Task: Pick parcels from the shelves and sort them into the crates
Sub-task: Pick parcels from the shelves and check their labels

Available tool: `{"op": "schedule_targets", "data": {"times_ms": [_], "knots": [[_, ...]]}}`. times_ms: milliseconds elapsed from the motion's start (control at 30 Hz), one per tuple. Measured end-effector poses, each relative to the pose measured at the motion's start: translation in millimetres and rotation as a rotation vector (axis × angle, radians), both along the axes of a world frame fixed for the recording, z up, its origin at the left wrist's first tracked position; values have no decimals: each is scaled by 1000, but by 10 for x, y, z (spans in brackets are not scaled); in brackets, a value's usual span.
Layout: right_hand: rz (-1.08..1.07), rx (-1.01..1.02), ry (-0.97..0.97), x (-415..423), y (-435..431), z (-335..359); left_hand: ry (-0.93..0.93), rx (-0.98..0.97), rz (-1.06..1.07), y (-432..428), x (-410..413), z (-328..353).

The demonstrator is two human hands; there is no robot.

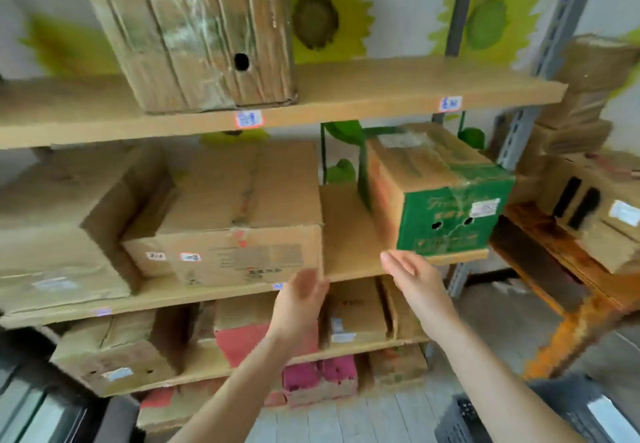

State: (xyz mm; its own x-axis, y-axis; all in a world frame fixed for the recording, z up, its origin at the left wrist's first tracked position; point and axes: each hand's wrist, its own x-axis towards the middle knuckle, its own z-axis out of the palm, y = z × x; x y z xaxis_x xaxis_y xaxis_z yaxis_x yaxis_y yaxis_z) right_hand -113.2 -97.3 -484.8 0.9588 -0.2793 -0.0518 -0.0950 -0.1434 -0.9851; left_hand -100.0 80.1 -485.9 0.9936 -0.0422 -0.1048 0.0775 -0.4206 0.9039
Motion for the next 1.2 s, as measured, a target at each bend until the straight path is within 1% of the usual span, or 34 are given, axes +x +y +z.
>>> {"op": "schedule_targets", "data": {"times_ms": [133, 233, 300, 400, 500, 533, 600, 667, 733, 833, 867, 933, 1000, 1100, 1167, 1200], "knots": [[99, -82, -57, 536, 507, 269, -159, 5, 181, 689, 259, 235], [105, -191, -87, 927, 716, 341, -272, 89, 370, 1153, 490, 328], [109, -255, -90, 1167, 793, 335, -292, 140, 513, 1419, 666, 344], [111, -283, -26, 1479, 884, 259, -207, 167, 671, 1690, 983, 254], [103, -207, 45, 1617, 989, 175, -40, 114, 725, 1811, 1271, 77], [103, -171, 48, 1630, 1013, 139, 0, 62, 715, 1816, 1317, 41], [84, -124, 50, 1628, 1018, 111, -2, -43, 693, 1788, 1304, 38], [34, -78, 53, 1560, 953, 162, -121, -72, 633, 1752, 1127, 126], [-27, 21, 68, 1496, 796, 214, -295, -19, 487, 1731, 887, 288], [-33, 301, 133, 1282, 591, 151, -481, 1, 211, 1708, 579, 577], [-36, 409, 148, 1181, 583, 82, -540, 35, 138, 1713, 517, 640], [-59, 583, 166, 962, 687, -91, -639, 209, 62, 1716, 447, 767], [-25, 645, 208, 776, 822, -278, -708, 407, 54, 1690, 395, 835], [4, 599, 312, 589, 919, -418, -823, 664, 100, 1600, 346, 839], [-46, 402, 296, 560, 920, -257, -850, 723, 116, 1526, 342, 826], [-118, 237, 275, 583, 937, -71, -846, 728, 124, 1485, 344, 835]]}}
